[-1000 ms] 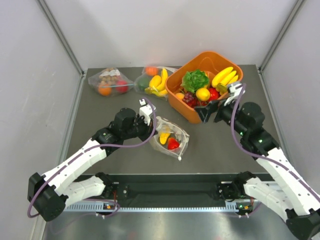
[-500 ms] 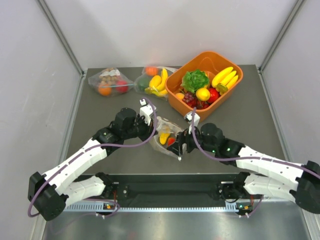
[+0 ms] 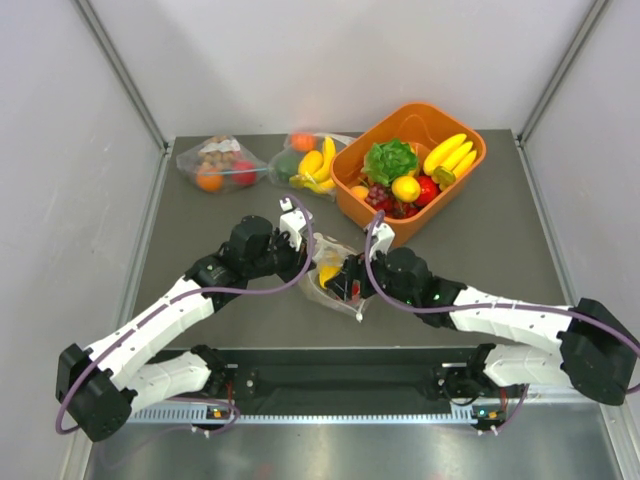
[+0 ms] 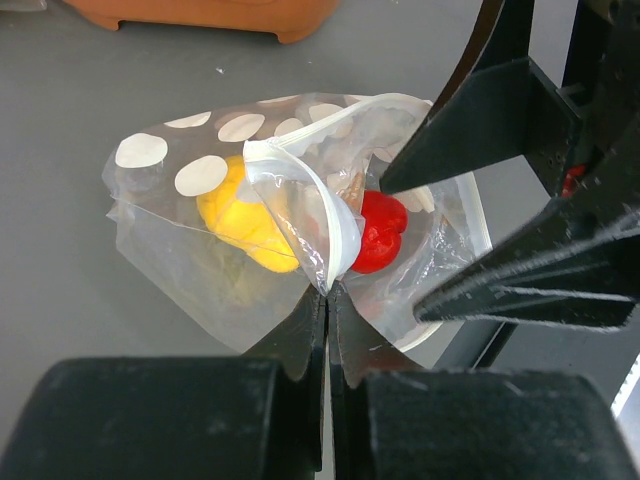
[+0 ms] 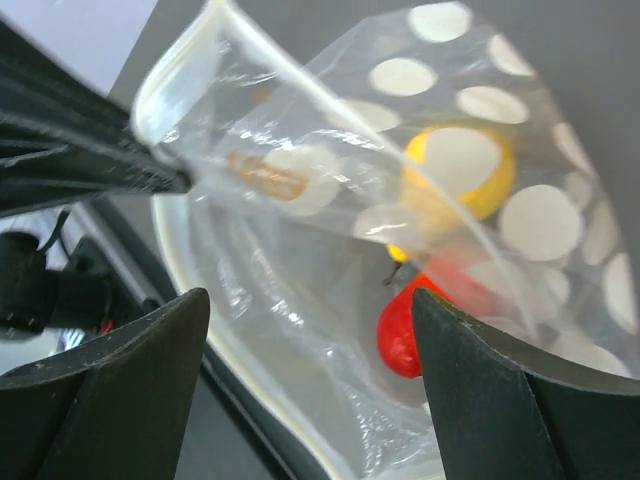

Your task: Open the zip-top bag and remove the fake food

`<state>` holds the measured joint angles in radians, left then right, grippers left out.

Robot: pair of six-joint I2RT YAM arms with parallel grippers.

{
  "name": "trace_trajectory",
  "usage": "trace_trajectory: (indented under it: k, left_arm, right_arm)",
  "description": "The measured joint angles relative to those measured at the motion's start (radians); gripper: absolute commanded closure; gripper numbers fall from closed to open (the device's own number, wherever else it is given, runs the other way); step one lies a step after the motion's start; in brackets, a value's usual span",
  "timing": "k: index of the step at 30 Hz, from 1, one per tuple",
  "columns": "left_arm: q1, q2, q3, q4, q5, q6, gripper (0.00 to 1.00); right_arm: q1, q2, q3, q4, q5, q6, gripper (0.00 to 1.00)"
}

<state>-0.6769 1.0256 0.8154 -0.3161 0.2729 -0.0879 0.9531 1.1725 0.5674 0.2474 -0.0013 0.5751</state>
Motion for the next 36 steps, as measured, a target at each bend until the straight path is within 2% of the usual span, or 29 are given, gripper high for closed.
trace_trajectory:
  k: [6, 13, 19, 28, 31, 36]
  left_arm:
    - [0.000, 0.000, 0.000, 0.000, 0.010, 0.000, 1.00]
    - [0.000, 0.000, 0.000, 0.000, 0.026, 0.000, 1.00]
    - [0.000, 0.000, 0.000, 0.000, 0.029, 0.000, 1.00]
    - [0.000, 0.000, 0.000, 0.000, 0.031, 0.000, 1.00]
    - [0.000, 0.000, 0.000, -0.001, 0.033, 0.000, 1.00]
    - [0.001, 0.000, 0.000, -0.002, 0.033, 0.000, 1.00]
  right_arm:
    - [0.000, 0.018, 0.010, -0.025, 0.110, 0.008, 0.20]
    - [0.001, 0.169, 0.098, -0.082, 0.182, -0.031, 0.21]
    - [0.049, 0.245, 0.176, -0.173, 0.286, -0.084, 0.21]
    - [0.080, 0.312, 0.212, -0.214, 0.335, -0.157, 0.21]
    - [0.080, 0.343, 0.212, -0.193, 0.331, -0.173, 0.24]
    - [0.080, 0.381, 0.212, -0.177, 0.308, -0.190, 0.34]
